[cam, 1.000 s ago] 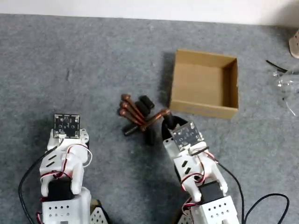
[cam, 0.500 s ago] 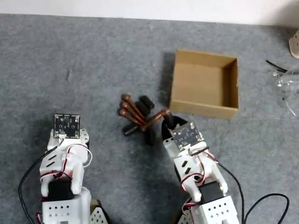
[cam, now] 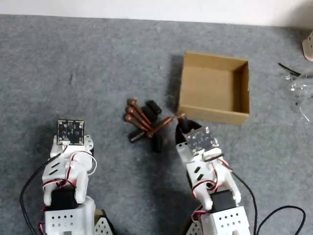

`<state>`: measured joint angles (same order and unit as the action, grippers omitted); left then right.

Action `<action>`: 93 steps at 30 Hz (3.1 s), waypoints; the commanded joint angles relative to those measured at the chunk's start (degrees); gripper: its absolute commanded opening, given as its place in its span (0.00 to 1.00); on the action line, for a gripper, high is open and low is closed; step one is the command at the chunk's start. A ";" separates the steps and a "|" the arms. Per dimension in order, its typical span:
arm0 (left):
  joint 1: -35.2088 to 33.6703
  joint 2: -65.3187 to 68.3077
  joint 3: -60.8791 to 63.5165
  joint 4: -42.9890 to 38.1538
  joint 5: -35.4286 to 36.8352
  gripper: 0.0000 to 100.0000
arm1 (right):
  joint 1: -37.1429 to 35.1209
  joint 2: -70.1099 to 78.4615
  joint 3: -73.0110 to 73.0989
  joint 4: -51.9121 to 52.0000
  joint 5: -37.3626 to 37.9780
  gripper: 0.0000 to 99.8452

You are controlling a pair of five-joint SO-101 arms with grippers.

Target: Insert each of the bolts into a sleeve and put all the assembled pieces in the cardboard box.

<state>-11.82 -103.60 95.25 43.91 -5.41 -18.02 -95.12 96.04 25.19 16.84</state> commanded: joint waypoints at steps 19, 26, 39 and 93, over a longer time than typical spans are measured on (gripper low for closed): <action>-0.40 -0.57 -0.48 -1.32 0.09 0.01 | 2.86 -0.31 -13.58 -2.42 0.44 0.00; -0.40 -0.57 -0.48 -1.32 0.09 0.01 | 3.21 -0.22 -18.42 -2.24 0.53 0.00; -0.40 -0.57 -0.57 -1.41 0.09 0.01 | 5.93 23.43 -39.96 2.42 0.44 0.00; -0.40 -0.57 -0.57 -1.41 0.09 0.01 | 15.87 111.69 -89.19 2.42 0.35 0.01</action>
<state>-11.82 -103.60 95.25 43.82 -5.41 -2.73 18.11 10.51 27.74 16.84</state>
